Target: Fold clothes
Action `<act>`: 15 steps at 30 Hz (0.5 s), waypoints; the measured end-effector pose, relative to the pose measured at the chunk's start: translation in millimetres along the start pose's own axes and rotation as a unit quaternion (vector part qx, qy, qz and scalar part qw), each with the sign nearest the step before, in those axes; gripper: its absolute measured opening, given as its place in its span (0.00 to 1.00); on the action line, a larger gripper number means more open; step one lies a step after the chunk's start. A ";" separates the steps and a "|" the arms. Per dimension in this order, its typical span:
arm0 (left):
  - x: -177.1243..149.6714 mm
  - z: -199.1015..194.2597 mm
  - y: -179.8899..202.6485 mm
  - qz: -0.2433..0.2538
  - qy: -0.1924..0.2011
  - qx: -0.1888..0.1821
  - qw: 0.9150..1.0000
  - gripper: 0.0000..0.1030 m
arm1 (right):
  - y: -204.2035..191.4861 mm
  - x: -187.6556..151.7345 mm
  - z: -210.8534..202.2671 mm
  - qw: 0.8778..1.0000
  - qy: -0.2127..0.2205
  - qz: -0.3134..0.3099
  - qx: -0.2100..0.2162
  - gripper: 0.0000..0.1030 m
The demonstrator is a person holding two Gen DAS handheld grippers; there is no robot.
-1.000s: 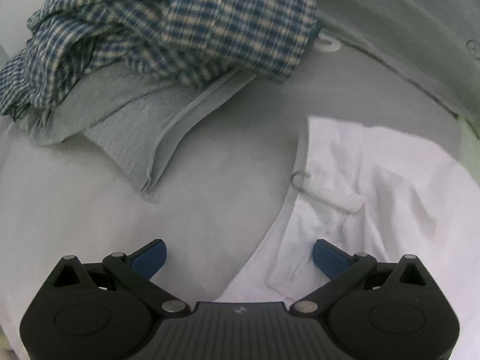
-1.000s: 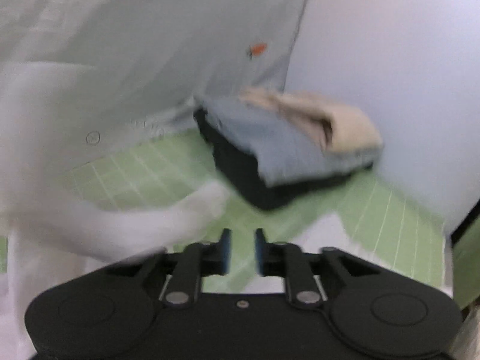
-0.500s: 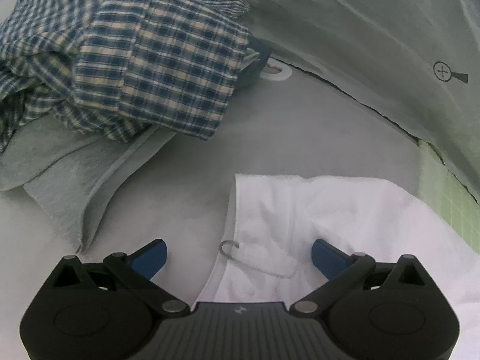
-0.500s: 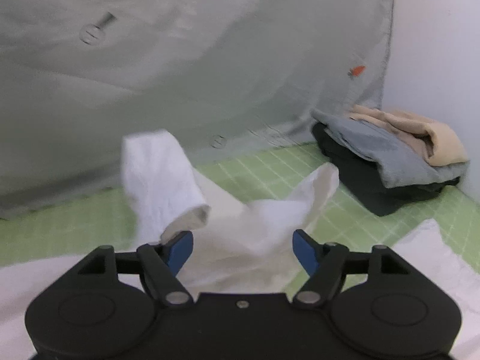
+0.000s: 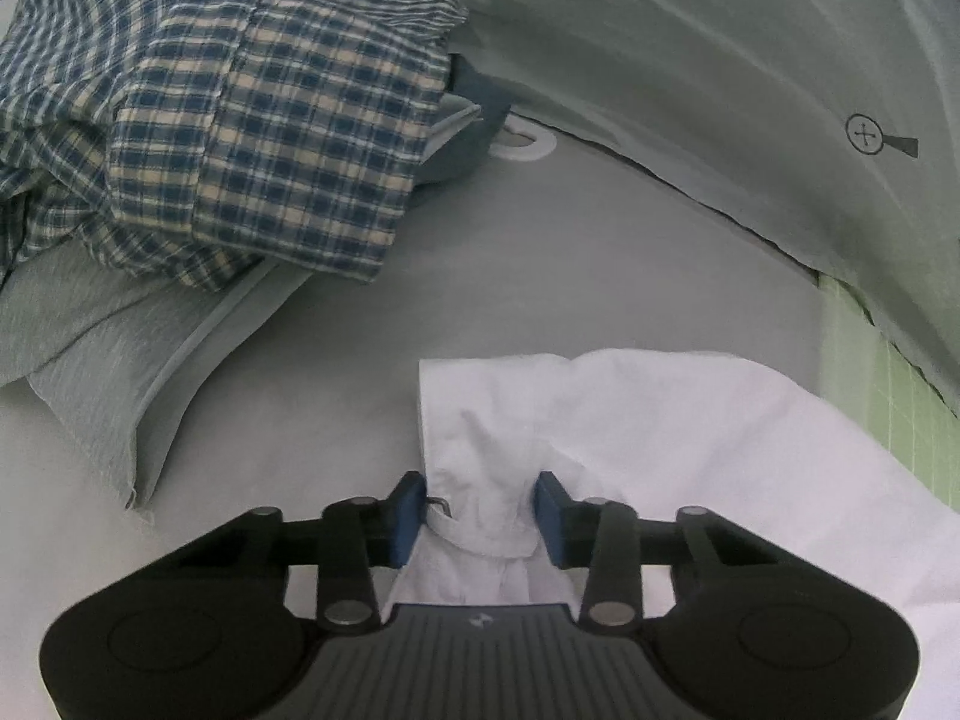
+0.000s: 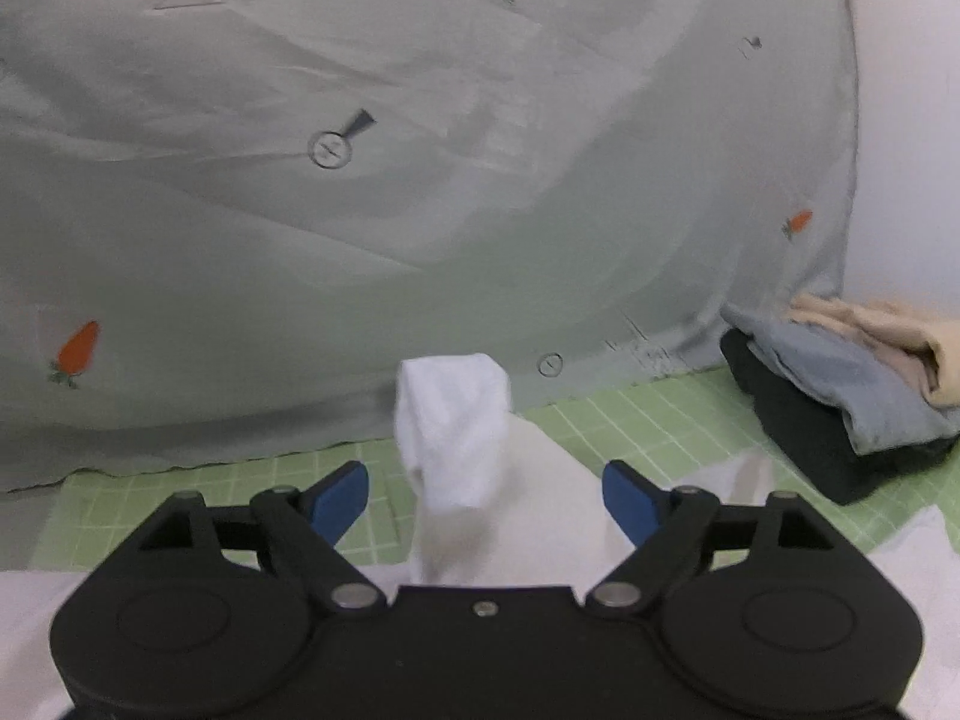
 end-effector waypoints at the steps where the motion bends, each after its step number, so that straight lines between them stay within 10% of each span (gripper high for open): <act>1: -0.4 -1.2 1.1 0.003 0.000 0.004 1.000 0.37 | -1.4 -2.1 3.9 1.000 -0.008 -0.003 -0.003 0.84; 4: -2.8 -6.3 4.8 0.008 0.003 0.019 1.000 0.32 | -4.9 -8.7 16.5 0.999 -0.034 -0.010 -0.012 0.76; 7: -1.2 -8.5 7.7 0.006 0.013 0.036 0.999 0.24 | 3.4 -12.7 38.3 0.997 -0.074 -0.005 -0.006 0.16; 15: 9.3 -41.6 -8.0 0.019 0.082 0.117 0.990 0.15 | 76.2 42.2 5.4 0.984 0.036 -0.055 -0.165 0.06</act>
Point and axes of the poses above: each gripper's, at about its wrist camera, not at the fingertips, and z roughly the way its jaws point, y to its right, x to its top, the point moved 2 cm from there along z, roughly the way its jaws point, and after that the axes turned 3 degrees about z, right-handed, at the moved point
